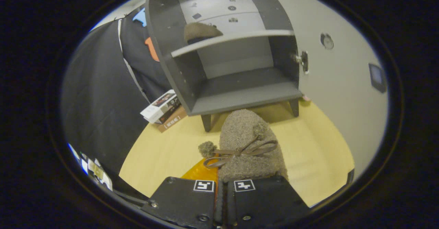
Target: Open the shoe cabinet door, grab the shoes and put them into the shoe cabinet, then close the shoe cabinet door.
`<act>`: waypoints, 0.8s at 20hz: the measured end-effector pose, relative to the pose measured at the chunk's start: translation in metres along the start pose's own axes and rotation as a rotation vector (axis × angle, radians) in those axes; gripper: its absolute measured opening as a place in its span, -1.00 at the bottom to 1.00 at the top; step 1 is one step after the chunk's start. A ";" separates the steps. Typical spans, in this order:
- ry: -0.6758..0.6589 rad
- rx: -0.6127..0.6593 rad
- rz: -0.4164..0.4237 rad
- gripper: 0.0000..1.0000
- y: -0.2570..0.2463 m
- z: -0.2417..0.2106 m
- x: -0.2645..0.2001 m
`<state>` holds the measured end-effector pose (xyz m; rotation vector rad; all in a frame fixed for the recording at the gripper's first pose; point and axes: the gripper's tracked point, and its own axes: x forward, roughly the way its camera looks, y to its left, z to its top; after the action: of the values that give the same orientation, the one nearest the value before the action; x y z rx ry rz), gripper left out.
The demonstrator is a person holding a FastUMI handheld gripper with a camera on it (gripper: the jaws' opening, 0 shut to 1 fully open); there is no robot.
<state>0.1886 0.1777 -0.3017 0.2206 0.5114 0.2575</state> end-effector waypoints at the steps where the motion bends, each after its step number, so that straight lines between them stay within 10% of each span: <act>1: -0.025 -0.020 -0.003 -0.83 0.003 0.018 -0.010; 16: -0.366 -0.154 -0.064 -0.84 0.035 0.277 -0.031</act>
<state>0.2964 0.1620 -0.0424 0.0969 0.1348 0.1872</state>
